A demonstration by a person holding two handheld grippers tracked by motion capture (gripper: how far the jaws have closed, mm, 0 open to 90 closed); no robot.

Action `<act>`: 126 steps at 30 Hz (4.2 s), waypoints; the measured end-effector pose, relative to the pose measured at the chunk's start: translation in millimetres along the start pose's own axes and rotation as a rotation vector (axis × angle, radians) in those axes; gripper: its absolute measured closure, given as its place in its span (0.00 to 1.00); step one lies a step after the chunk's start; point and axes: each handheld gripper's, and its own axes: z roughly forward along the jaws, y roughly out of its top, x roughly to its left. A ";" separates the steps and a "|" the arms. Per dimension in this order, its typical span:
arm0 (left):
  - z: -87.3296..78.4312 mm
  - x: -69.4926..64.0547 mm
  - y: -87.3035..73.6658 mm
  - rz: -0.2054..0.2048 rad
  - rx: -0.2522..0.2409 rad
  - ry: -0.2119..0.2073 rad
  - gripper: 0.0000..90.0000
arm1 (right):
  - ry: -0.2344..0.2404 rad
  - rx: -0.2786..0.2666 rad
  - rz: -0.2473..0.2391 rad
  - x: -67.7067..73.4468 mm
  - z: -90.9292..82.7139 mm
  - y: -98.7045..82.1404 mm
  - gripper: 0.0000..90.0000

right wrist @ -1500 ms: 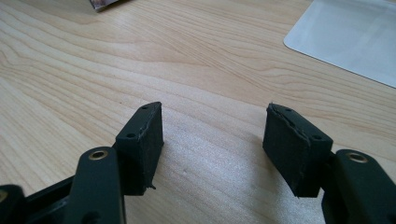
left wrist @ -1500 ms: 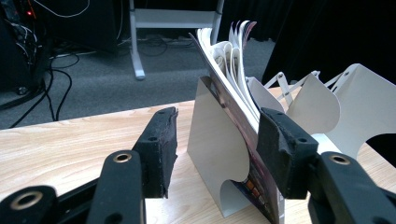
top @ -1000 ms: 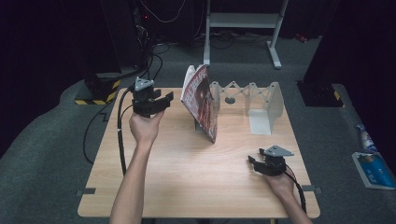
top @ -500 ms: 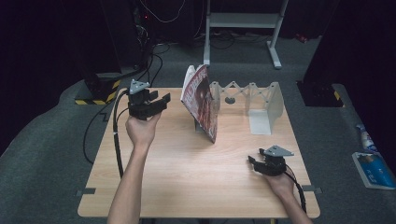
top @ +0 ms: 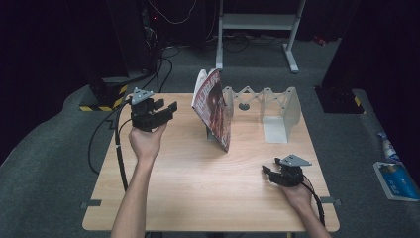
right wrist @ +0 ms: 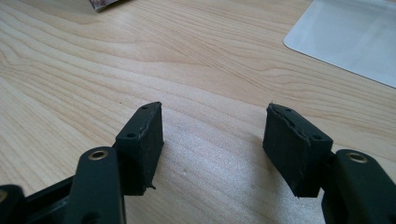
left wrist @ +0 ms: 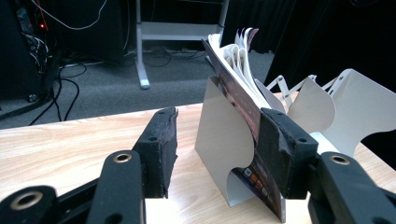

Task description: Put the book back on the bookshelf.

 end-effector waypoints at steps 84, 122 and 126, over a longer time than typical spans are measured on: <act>-26.8 -8.7 -59.3 -0.009 -0.018 -0.066 0.52 | 0.002 0.000 -0.003 0.1 0.1 0.0 0.42; -18.8 -14.7 -90.5 -0.014 0.034 -0.096 0.51 | 0.002 -0.001 -0.005 0.0 0.1 0.0 0.42; -17.7 -14.9 -94.2 -0.020 0.039 -0.099 0.51 | 0.002 0.000 -0.003 0.2 0.1 0.0 0.42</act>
